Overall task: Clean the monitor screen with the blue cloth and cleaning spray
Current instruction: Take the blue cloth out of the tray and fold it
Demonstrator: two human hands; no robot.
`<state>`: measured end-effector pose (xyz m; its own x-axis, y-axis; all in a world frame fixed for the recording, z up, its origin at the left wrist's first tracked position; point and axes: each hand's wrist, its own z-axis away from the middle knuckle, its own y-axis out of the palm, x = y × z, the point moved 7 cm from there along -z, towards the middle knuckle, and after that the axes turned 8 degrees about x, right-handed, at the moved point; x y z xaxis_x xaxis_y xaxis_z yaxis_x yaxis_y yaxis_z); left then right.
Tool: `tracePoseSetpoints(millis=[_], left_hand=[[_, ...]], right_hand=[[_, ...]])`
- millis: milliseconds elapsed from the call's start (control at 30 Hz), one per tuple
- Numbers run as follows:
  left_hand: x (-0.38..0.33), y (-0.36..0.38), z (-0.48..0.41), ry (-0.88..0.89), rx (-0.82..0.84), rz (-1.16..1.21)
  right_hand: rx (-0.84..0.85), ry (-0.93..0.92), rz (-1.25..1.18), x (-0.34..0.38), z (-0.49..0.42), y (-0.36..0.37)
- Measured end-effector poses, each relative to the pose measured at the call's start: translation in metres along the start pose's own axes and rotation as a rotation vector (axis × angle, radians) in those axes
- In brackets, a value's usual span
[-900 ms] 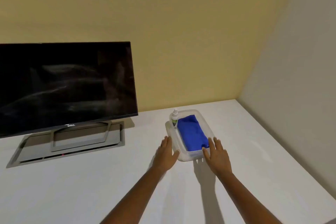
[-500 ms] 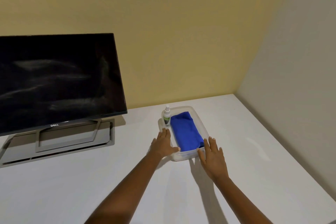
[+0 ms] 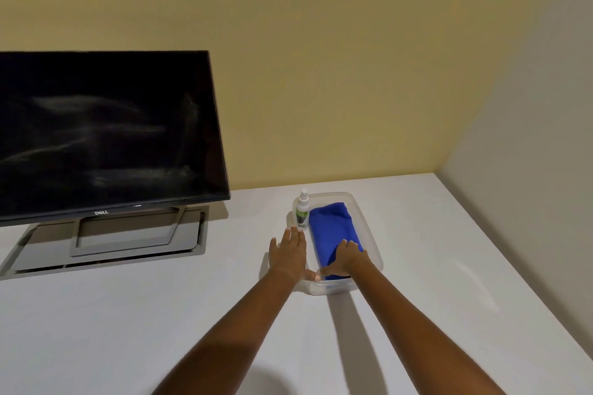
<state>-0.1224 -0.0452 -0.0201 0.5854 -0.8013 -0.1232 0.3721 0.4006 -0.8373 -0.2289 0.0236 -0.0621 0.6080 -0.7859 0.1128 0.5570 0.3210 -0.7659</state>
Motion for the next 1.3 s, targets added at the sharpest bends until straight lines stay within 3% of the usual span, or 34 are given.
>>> tracePoseSetpoints(millis=[300,567,733,1033,1300], left_hand=[[0.0,0.001,-0.001,-0.003,0.009,0.011],[0.001,-0.001,0.002,0.005,0.022,0.036],[-0.001,-0.002,0.004,0.019,0.022,0.056],[-0.009,-0.045,0.023,0.264,-0.306,0.216],[0.045,-0.08,0.056,0.353,-0.399,0.399]], right_hand=[[0.009,0.107,0.03,0.003,-0.003,0.012],[0.023,0.048,0.035,0.003,0.014,-0.027],[-0.09,-0.044,0.019,0.006,0.051,-0.074],[-0.217,-0.179,-0.055,0.018,0.119,-0.133],[-0.188,-0.405,-0.219,0.053,0.163,-0.136]])
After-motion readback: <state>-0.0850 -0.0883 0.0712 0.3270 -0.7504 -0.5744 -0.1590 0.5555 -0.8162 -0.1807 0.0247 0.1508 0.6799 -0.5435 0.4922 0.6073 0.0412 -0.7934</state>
